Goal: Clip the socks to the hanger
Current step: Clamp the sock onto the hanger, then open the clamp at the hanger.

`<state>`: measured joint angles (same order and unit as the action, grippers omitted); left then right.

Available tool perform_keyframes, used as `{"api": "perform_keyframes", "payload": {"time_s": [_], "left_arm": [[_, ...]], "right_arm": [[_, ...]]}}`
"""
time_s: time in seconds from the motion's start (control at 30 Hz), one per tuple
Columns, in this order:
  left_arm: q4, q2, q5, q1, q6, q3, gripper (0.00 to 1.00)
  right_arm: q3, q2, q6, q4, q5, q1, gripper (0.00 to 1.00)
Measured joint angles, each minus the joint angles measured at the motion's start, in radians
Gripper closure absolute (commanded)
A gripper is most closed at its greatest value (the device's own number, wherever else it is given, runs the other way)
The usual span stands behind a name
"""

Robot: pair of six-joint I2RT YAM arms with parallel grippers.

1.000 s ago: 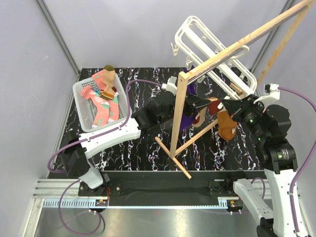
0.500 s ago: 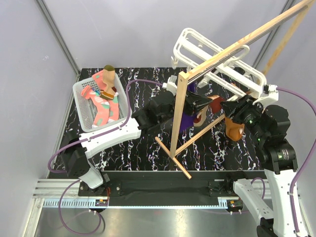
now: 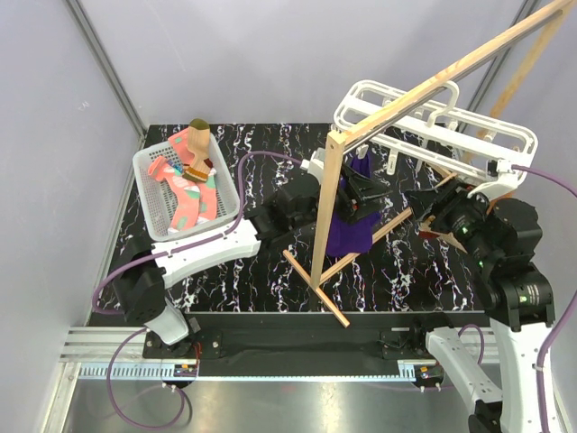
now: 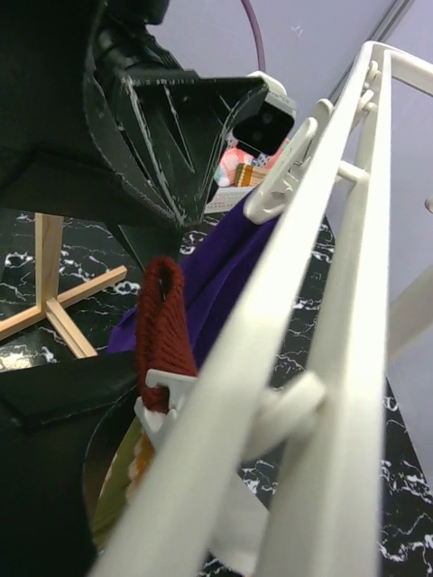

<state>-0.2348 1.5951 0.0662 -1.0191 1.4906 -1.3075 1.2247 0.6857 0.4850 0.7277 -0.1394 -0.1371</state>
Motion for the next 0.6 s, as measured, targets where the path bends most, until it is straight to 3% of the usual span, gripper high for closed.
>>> {"api": "perform_keyframes", "payload": {"time_s": [0.17, 0.3, 0.6], "left_arm": [[-0.026, -0.016, 0.044, 0.01, -0.086, 0.096, 0.27], [-0.038, -0.046, 0.07, 0.012, -0.184, 0.179, 0.34], [-0.041, -0.164, 0.091, 0.012, -0.423, 0.205, 0.36]], "right_arm": [[0.034, -0.031, -0.04, 0.063, 0.022, 0.0, 0.36], [0.071, -0.056, -0.07, 0.13, 0.034, 0.0, 0.24], [0.175, -0.079, -0.13, 0.304, 0.048, 0.0, 0.16]]}}
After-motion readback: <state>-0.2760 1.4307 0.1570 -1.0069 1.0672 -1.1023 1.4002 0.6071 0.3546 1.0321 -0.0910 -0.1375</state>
